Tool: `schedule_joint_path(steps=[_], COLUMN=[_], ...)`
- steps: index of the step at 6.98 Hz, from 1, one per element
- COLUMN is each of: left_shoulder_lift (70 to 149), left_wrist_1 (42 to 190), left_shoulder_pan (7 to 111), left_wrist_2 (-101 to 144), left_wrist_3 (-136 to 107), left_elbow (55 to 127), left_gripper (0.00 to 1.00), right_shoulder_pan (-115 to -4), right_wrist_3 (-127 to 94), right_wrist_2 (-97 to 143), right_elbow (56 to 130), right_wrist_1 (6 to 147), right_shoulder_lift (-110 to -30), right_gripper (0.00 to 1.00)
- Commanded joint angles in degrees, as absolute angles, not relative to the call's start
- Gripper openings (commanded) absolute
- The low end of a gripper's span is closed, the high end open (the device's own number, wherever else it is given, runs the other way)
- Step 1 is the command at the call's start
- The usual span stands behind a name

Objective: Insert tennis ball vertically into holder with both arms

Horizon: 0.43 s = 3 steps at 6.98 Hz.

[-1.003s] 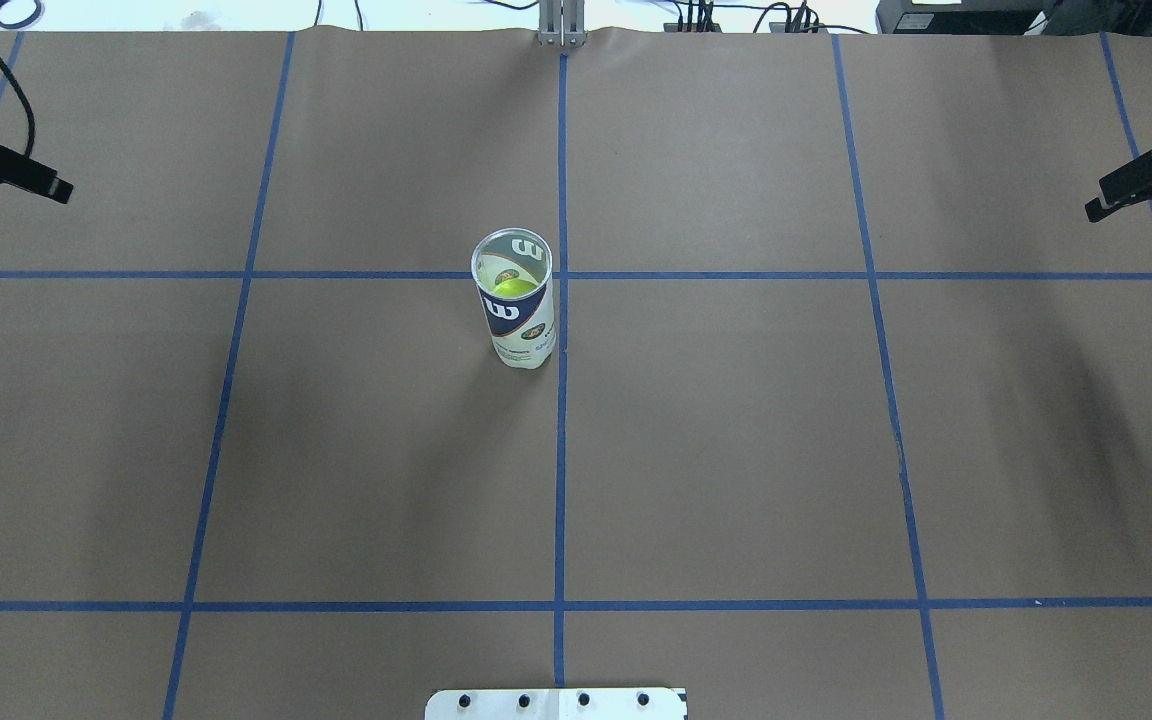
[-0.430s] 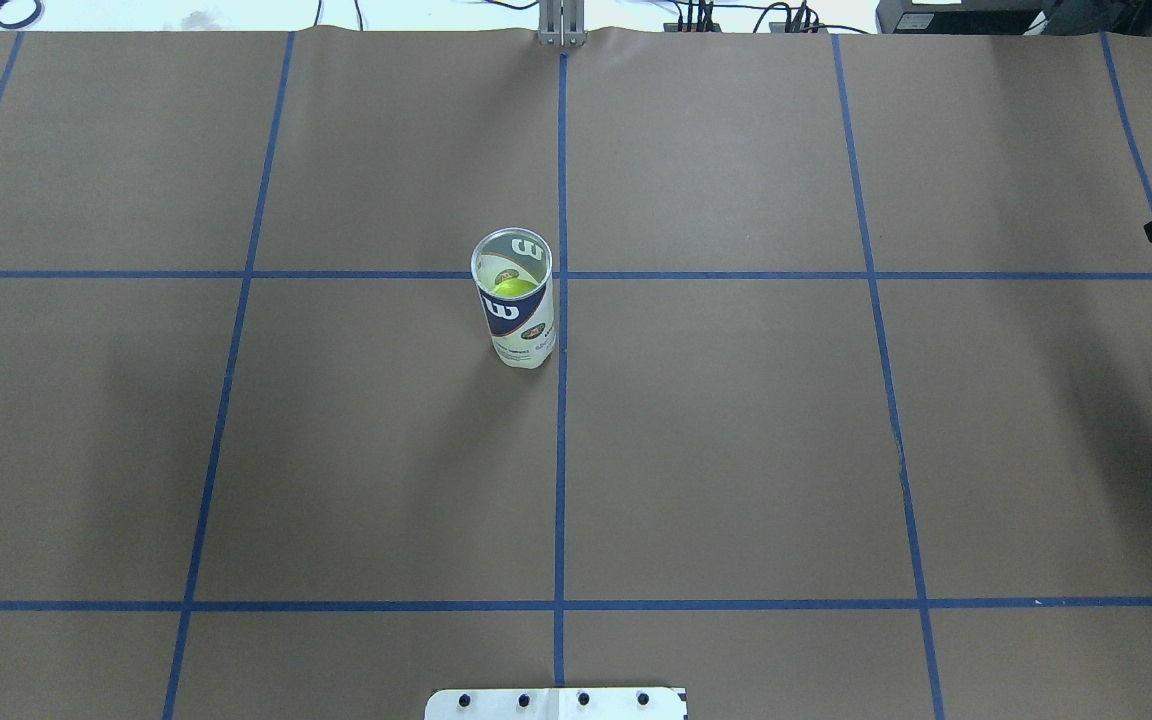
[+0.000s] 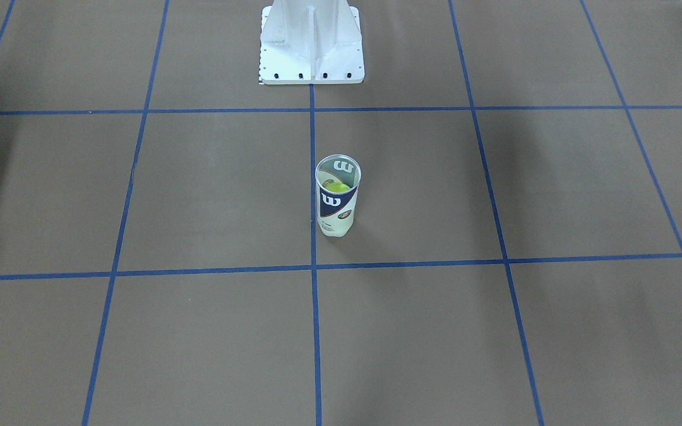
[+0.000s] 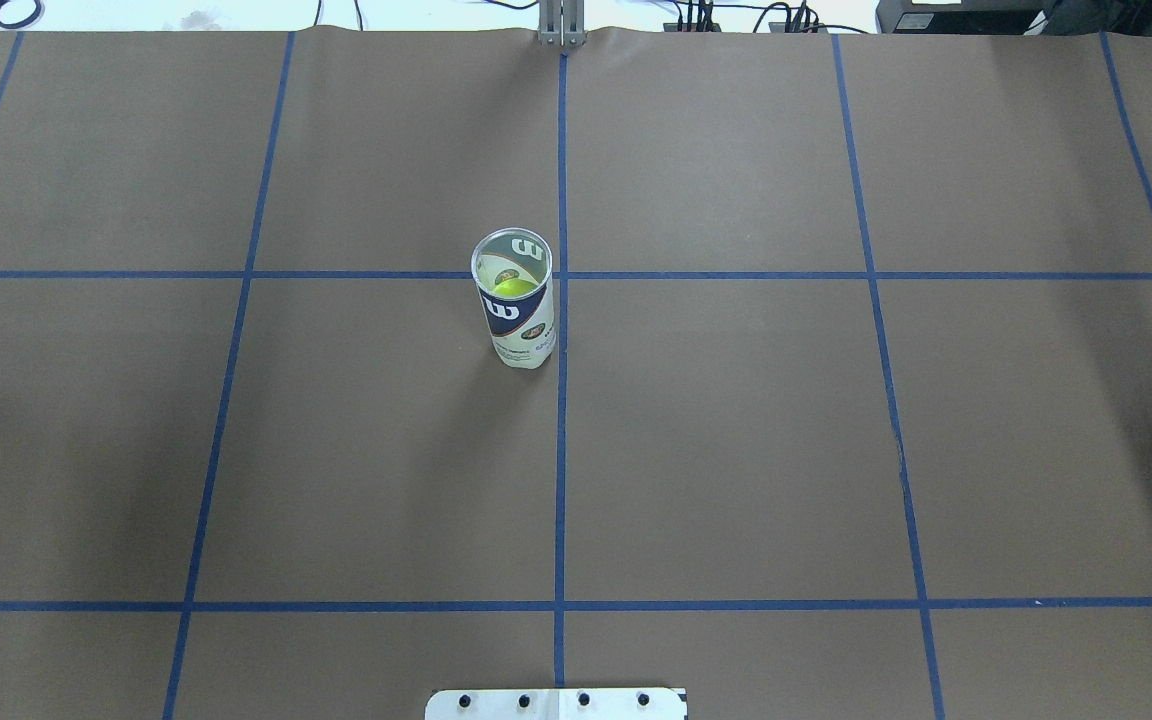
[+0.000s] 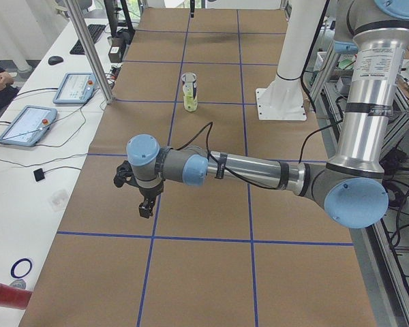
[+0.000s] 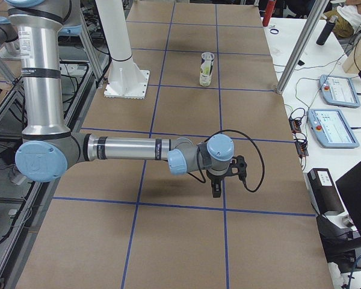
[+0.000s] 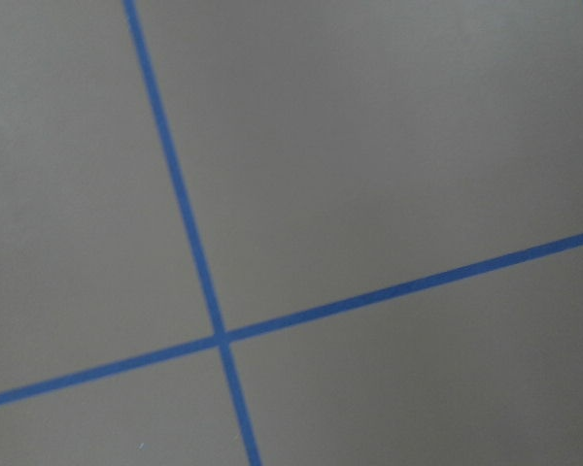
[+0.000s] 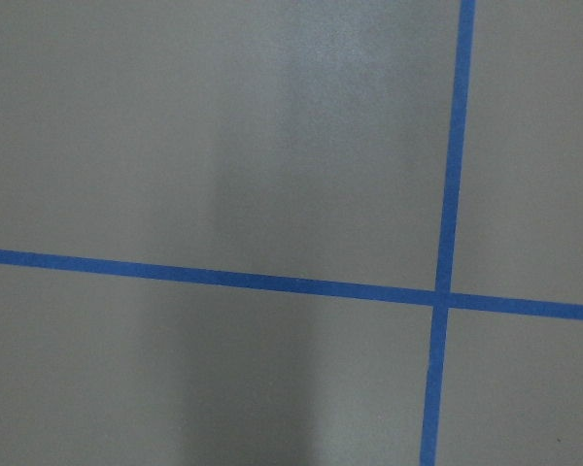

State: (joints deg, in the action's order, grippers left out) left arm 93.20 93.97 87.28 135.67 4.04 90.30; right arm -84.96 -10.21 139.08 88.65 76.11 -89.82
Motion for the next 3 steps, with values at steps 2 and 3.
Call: schedule_joint_path(steps=[2,3], left_shoulder_lift=[91.4,91.1], left_wrist_1=[94.1,94.0], left_shoulder_pan=[87.7,87.7], left_wrist_2=[135.3,136.3], left_wrist_3=[3.4,2.7], left_elbow=[91.0,91.6], left_gripper=[1.0,1.0], right_shoulder_pan=[-88.8,-88.9], right_wrist_3=[-9.5,-9.5], right_wrist_2=[139.5,139.5], right_elbow=[89.6,89.7], right_wrist_1=[76.3,77.1], right_shoulder_lift=[-91.7,-91.7], right_gripper=[1.0,1.0])
